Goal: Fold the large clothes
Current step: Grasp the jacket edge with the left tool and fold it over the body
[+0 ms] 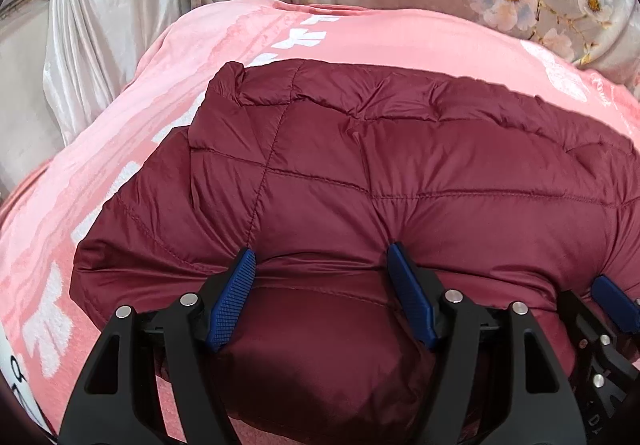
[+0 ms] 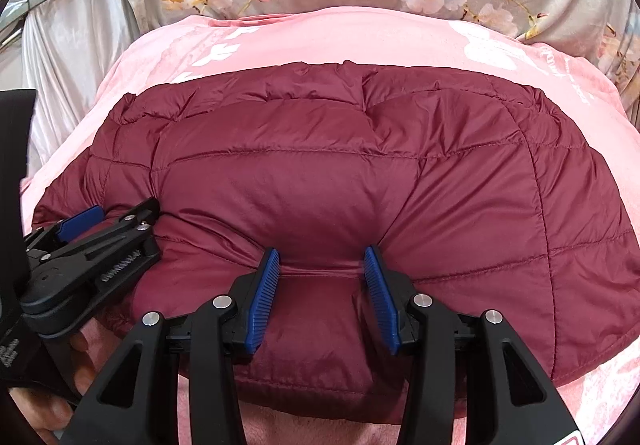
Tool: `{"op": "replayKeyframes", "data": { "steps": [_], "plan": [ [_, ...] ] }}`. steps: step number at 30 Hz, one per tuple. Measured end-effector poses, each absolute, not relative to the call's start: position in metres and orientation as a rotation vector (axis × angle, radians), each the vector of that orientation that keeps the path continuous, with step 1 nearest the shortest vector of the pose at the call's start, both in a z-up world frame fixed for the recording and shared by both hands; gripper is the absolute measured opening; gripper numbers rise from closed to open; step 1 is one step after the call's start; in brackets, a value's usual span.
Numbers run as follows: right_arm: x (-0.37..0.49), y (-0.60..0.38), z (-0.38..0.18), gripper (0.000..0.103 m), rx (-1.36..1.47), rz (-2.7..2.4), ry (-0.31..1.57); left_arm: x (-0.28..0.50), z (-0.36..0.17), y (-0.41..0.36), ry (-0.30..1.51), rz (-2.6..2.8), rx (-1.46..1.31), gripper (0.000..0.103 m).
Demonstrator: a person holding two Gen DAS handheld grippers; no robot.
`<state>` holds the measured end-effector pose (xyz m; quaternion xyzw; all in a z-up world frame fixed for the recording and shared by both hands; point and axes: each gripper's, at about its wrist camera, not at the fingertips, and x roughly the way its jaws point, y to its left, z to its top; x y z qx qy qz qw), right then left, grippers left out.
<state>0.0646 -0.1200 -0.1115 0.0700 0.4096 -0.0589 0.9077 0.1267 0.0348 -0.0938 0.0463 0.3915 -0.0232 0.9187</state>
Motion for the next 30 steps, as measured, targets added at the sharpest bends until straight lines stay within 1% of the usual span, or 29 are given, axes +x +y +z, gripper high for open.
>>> {"op": "replayKeyframes", "data": {
  "steps": [5,8,10,12,15,17,20,21,22,23,24,26,27,28,29,30],
  "plan": [
    [0.043,-0.109,-0.092,0.045,0.215,-0.112,0.792,0.104,-0.067,0.098,0.796,-0.088,-0.164,0.067],
    [0.027,-0.080,-0.080,0.045,0.169,-0.080,0.749,0.090,-0.053,0.153,0.778,-0.021,-0.303,0.071],
    [0.023,-0.060,-0.079,0.045,0.130,-0.060,0.742,0.089,-0.056,0.181,0.800,0.040,-0.370,0.078],
    [0.023,-0.047,-0.084,0.045,0.108,-0.043,0.759,0.095,-0.070,0.204,0.852,0.067,-0.443,0.078],
    [0.025,-0.037,-0.095,0.047,0.056,-0.067,0.778,0.105,-0.091,0.218,0.925,0.036,-0.527,0.078],
    [0.025,-0.034,-0.098,0.047,0.040,-0.071,0.783,0.104,-0.092,0.219,0.907,0.027,-0.545,0.080],
    [0.026,-0.034,-0.101,0.047,0.032,-0.072,0.791,0.110,-0.094,0.209,0.919,-0.048,-0.567,0.087],
    [0.026,-0.034,-0.102,0.047,0.030,-0.071,0.791,0.113,-0.095,0.205,0.924,-0.049,-0.566,0.092],
    [0.026,-0.035,-0.101,0.047,0.032,-0.069,0.789,0.115,-0.095,0.202,0.919,-0.046,-0.558,0.094],
    [0.026,-0.035,-0.100,0.047,0.037,-0.067,0.787,0.118,-0.095,0.199,0.916,-0.046,-0.546,0.094],
    [0.025,-0.037,-0.100,0.045,0.047,-0.064,0.779,0.121,-0.095,0.194,0.917,-0.046,-0.533,0.093],
    [0.019,-0.046,-0.094,0.036,0.110,-0.067,0.755,0.124,-0.094,0.186,0.916,-0.044,-0.493,0.081],
    [0.016,-0.051,-0.092,0.027,0.137,-0.072,0.749,0.126,-0.093,0.183,0.919,-0.057,-0.482,0.065],
    [0.012,-0.058,-0.091,0.018,0.174,-0.084,0.745,0.126,-0.092,0.181,0.929,-0.074,-0.484,0.059],
    [0.010,-0.063,-0.090,0.014,0.196,-0.093,0.746,0.126,-0.090,0.182,0.928,-0.081,-0.494,0.054],
    [0.009,-0.068,-0.090,0.010,0.213,-0.099,0.748,0.125,-0.088,0.182,0.926,-0.090,-0.500,0.041]
  ]
}}
